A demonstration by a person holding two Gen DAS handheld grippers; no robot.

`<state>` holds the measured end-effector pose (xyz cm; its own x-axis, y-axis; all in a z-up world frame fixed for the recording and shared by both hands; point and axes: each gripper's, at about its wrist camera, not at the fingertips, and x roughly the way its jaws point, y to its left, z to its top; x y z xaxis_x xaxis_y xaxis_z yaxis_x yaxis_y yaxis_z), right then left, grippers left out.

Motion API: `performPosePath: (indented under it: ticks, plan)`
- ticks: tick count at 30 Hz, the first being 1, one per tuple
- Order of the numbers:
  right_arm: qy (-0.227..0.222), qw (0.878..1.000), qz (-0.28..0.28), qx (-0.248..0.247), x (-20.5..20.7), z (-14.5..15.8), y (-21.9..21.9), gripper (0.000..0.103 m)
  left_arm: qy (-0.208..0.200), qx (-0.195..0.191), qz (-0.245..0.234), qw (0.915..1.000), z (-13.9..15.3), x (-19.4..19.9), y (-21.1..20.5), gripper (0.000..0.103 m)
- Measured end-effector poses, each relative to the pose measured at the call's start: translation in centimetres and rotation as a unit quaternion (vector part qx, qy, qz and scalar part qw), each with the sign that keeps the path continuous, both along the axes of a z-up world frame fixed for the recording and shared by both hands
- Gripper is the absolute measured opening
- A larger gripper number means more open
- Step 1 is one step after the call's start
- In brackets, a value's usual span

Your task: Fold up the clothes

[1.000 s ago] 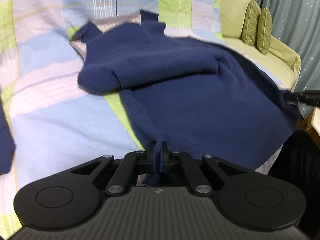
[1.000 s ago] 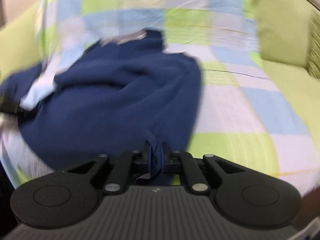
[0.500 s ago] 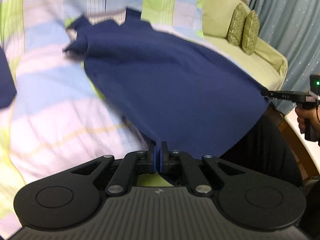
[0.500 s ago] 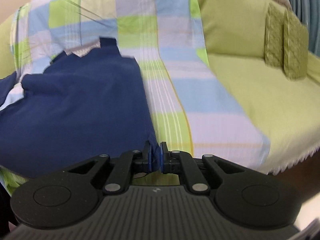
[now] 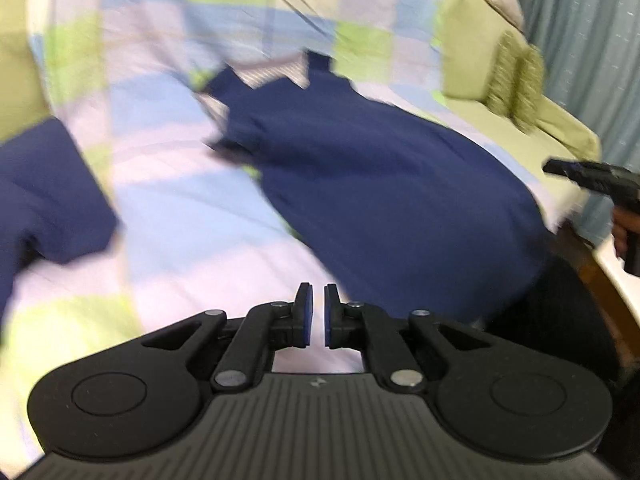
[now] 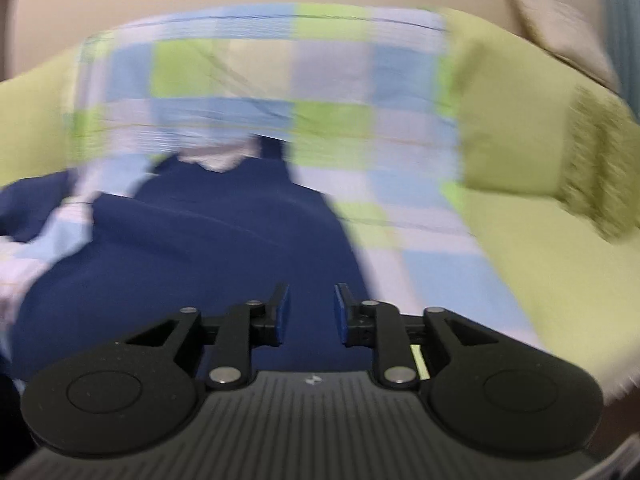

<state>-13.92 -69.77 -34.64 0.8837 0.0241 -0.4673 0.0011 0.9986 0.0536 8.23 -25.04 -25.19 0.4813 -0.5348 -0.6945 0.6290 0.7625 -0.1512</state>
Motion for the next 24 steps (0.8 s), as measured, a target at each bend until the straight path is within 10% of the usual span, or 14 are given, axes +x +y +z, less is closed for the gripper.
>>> performPosePath:
  ticks: [4,10,24]
  plan:
    - [0.007,0.996,0.088,-0.004,5.8,-0.5,3.9,0.027,-0.013,-0.031,0.022,0.9992,-0.5,7.5,-0.2,0.041]
    - [0.007,0.983,0.177,-0.040,9.5,-1.6,9.5,0.035,-0.033,-0.066,0.011,0.9972,-1.3,18.9,-4.4,0.042]
    - [-0.004,0.987,0.153,-0.052,16.7,-2.7,4.1,0.041,-0.110,0.086,-0.054,0.9888,-5.6,35.9,-16.0,0.044]
